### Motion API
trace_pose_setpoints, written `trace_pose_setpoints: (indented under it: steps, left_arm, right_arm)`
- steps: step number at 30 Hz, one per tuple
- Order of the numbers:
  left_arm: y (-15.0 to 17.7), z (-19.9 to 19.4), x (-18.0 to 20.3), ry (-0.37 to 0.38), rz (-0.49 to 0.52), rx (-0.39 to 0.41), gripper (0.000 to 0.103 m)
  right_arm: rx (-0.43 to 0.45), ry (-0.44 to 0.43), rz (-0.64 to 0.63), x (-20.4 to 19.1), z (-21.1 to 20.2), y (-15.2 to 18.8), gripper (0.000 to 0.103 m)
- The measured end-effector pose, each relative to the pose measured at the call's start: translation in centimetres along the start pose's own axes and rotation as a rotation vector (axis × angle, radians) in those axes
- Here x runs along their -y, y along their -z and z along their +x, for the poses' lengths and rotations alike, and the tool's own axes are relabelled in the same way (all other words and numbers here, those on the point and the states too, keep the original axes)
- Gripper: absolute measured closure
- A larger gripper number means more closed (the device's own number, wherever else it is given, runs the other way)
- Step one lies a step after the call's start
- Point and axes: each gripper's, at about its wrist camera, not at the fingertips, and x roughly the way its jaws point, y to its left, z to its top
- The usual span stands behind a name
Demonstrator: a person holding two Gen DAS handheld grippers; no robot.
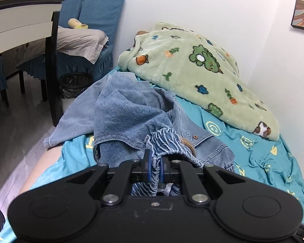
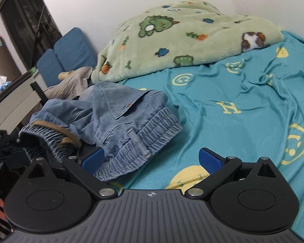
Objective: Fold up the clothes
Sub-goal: 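Grasp the jeans waistband with the right gripper beside the left gripper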
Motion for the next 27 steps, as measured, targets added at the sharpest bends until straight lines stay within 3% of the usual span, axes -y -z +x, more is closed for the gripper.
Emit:
trace_pose_setpoints:
  steps: [15,23,26,27]
  left_arm:
    - [0.4,0.0,0.1,-0.016,0.013,0.006,0.094]
    - [1.0,0.2,0.5,-0.049,0.034,0.003,0.086]
    - [1.4,-0.1,0.7,-0.071,0.060,0.011,0.079]
    - [1.5,-0.3,0.7,-0.080,0.068,0.013,0.077]
  right_arm:
    - [-0.025,-0.118,0.314,4.0,3.9,-0.6,0.006]
    - [-0.044,-0.176,0.544,6.9,7.3,-0.4,0.019]
    - [-0.049,-0.228,0.618,7.4,8.2,-0.3,0.031]
    - [-0.056,-0.247,0.638,7.4,8.5,-0.3,0.040]
